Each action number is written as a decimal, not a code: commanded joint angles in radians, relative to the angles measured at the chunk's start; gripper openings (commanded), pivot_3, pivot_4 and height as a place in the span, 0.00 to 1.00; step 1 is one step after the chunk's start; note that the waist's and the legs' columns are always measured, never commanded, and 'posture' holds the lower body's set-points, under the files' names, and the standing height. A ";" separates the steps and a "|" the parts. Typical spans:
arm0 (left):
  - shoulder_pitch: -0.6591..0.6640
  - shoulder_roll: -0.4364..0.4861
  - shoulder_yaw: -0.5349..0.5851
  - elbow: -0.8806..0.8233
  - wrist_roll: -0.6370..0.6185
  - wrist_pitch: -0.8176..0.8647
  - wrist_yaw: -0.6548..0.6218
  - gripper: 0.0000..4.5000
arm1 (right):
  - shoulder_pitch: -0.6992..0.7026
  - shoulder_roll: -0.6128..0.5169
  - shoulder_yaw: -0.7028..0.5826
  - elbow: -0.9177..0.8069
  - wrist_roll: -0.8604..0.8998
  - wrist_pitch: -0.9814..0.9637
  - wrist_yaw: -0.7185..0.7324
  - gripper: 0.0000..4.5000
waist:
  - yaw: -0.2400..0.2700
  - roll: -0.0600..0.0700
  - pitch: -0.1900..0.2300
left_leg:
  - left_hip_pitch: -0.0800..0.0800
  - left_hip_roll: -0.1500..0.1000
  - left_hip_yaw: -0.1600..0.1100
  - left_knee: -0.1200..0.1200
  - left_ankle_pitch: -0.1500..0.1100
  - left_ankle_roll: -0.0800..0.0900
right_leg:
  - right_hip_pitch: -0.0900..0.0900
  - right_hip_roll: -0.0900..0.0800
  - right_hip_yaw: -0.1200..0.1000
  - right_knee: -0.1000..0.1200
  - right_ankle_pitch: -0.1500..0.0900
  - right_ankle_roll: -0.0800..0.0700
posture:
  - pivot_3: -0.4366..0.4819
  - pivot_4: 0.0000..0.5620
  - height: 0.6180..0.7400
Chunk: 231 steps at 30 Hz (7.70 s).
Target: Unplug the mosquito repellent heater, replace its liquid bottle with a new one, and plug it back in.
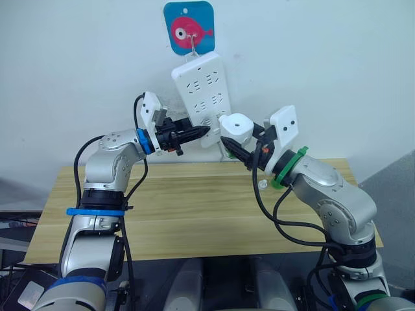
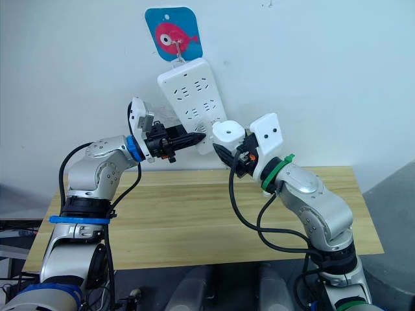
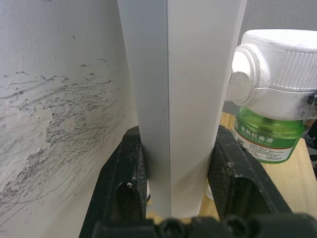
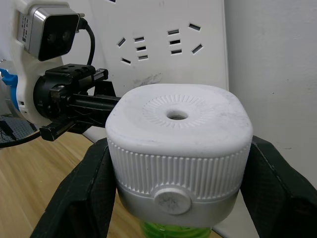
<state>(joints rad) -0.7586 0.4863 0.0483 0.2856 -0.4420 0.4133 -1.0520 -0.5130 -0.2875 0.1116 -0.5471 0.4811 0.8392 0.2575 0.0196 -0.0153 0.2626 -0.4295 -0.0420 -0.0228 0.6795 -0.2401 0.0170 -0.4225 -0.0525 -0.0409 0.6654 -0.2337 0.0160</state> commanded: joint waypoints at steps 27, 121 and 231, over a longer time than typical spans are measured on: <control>-0.003 0.000 -0.004 -0.016 0.010 -0.005 -0.013 0.30 | -0.033 0.168 -0.085 0.007 0.065 0.060 -0.061 0.68 | -0.004 0.000 0.000 | 0.001 0.000 0.000 0.000 -0.001 0.002 | 0.000 0.000 0.000 0.001 0.000 0.000 | 0.56 0.41 1.00; 0.022 -0.003 -0.010 -0.037 0.021 -0.019 -0.006 0.30 | -0.105 0.175 -0.035 0.068 -0.037 0.074 -0.096 0.68 | -0.004 0.000 0.000 | 0.001 0.000 0.000 -0.001 -0.002 0.003 | 0.000 0.000 0.000 0.000 0.000 0.000 | 0.57 0.42 1.00; 0.488 0.263 0.275 -0.774 -0.476 0.348 0.315 1.00 | -0.054 0.178 -0.085 0.171 0.087 0.037 0.060 0.02 | 0.046 -0.001 0.000 | -0.001 0.000 -0.003 -0.005 0.002 -0.002 | -0.002 -0.001 -0.002 -0.003 -0.002 -0.001 | 0.70 0.39 1.00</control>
<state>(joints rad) -0.2565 0.7403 0.3167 -0.4740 -0.9036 0.7731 -0.7316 -0.5369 -0.1191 0.0944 -0.3674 0.5623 0.8938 0.3618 0.0655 -0.0165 0.2631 -0.4303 -0.0417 -0.0255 0.6742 -0.2384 0.0150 -0.4241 -0.0535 -0.0427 0.6621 -0.2355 0.0154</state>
